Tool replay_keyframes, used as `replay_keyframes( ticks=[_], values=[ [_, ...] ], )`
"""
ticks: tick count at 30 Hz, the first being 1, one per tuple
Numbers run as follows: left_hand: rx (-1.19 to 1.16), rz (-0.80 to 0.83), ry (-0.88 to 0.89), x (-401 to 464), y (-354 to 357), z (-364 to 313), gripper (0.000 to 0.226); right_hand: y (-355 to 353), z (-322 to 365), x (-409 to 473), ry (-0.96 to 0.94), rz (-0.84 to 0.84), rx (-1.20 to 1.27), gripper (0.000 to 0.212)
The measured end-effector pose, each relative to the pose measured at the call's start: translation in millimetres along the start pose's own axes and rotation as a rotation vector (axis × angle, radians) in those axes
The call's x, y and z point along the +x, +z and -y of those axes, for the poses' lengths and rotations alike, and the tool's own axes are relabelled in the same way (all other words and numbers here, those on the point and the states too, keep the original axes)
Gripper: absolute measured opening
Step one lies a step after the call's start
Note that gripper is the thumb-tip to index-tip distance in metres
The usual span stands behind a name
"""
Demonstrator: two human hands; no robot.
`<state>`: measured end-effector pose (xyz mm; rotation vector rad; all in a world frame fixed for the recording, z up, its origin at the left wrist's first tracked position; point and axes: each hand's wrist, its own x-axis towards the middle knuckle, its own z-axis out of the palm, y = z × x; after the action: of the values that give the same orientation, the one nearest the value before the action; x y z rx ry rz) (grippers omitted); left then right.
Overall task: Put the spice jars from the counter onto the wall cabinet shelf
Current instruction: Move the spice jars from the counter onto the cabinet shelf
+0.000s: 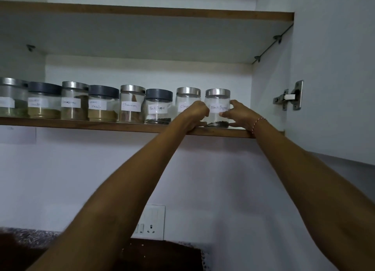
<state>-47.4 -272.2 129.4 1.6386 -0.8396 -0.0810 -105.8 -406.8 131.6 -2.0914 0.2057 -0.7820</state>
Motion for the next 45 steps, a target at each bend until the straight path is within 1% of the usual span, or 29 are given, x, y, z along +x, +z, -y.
replay_keyframes(
  ticks=[3, 5, 7, 9, 10, 12, 14, 16, 18, 20, 23, 26, 28, 31, 34, 36, 37, 39, 45],
  values=[
    [0.068, -0.08, 0.01, -0.8, 4.5, 0.3, 0.015, 1.3, 0.6, -2.8, -0.003, -0.023, -0.03, 0.058],
    [0.241, -0.201, 0.096, -3.9, 9.7, 2.7, 0.014, 0.2, -0.4, -8.3, -0.044, -0.095, -0.075, 0.062],
    [0.412, -0.361, 0.24, -13.1, 14.9, 7.1, 0.018, -1.2, -1.2, -16.8, -0.162, -0.245, -0.14, 0.062],
    [0.466, -0.494, 0.39, -26.1, 18.7, 12.8, 0.028, 0.8, -3.1, -31.5, -0.334, -0.387, -0.214, 0.055],
    [0.476, -0.534, 0.47, -33.1, 20.7, 16.3, 0.035, 4.2, -6.0, -40.8, -0.415, -0.43, -0.25, 0.053],
    [0.499, -0.553, 0.644, -48.3, 28.3, 29.9, 0.045, 15.1, -16.5, -62.8, -0.529, -0.508, -0.315, 0.05],
    [0.591, -0.554, 0.783, -66.0, 42.8, 55.7, 0.051, 29.0, -33.3, -90.0, -0.59, -0.616, -0.362, 0.048],
    [0.67, -0.528, 0.818, -89.2, 64.3, 95.3, 0.054, 43.4, -60.8, -122.1, -0.616, -0.676, -0.397, 0.049],
    [0.681, -0.456, 0.76, -118.2, 89.3, 143.5, 0.056, 56.7, -101.6, -159.7, -0.564, -0.662, -0.415, 0.05],
    [0.677, -0.378, 0.664, -150.1, 111.8, 193.3, 0.056, 67.1, -150.5, -202.4, -0.459, -0.612, -0.435, 0.049],
    [0.673, -0.234, 0.492, -202.1, 138.7, 261.7, 0.055, 78.7, -220.0, -271.3, -0.25, -0.473, -0.473, 0.051],
    [0.659, -0.059, 0.353, -253.8, 164.4, 315.4, 0.055, 83.8, -272.4, -330.6, -0.033, -0.369, -0.516, 0.058],
    [0.614, 0.014, 0.232, -283.7, 182.8, 340.7, 0.057, 86.3, -298.3, -361.2, 0.086, -0.302, -0.537, 0.063],
    [0.55, 0.157, 0.092, -320.0, 210.3, 368.2, 0.06, 92.8, -332.2, -399.2, 0.192, -0.185, -0.535, 0.071],
    [0.505, 0.331, -0.036, -339.7, 232.6, 389.6, 0.062, 97.0, -364.2, -426.5, 0.311, 0.033, -0.546, 0.083],
    [0.469, 0.415, -0.147, -343.2, 242.5, 401.4, 0.064, 97.9, -385.4, -436.4, 0.406, 0.184, -0.548, 0.093],
    [0.448, 0.449, -0.206, -343.3, 246.3, 405.9, 0.066, 98.4, -394.7, -438.6, 0.45, 0.231, -0.542, 0.097],
    [0.372, 0.484, -0.323, -343.5, 253.3, 412.1, 0.068, 101.3, -409.5, -439.2, 0.513, 0.277, -0.513, 0.101],
    [-0.073, 0.419, -0.676, -346.4, 260.7, 413.3, 0.079, 119.5, -431.8, -426.5, 0.586, 0.284, -0.439, 0.108]
  ],
)
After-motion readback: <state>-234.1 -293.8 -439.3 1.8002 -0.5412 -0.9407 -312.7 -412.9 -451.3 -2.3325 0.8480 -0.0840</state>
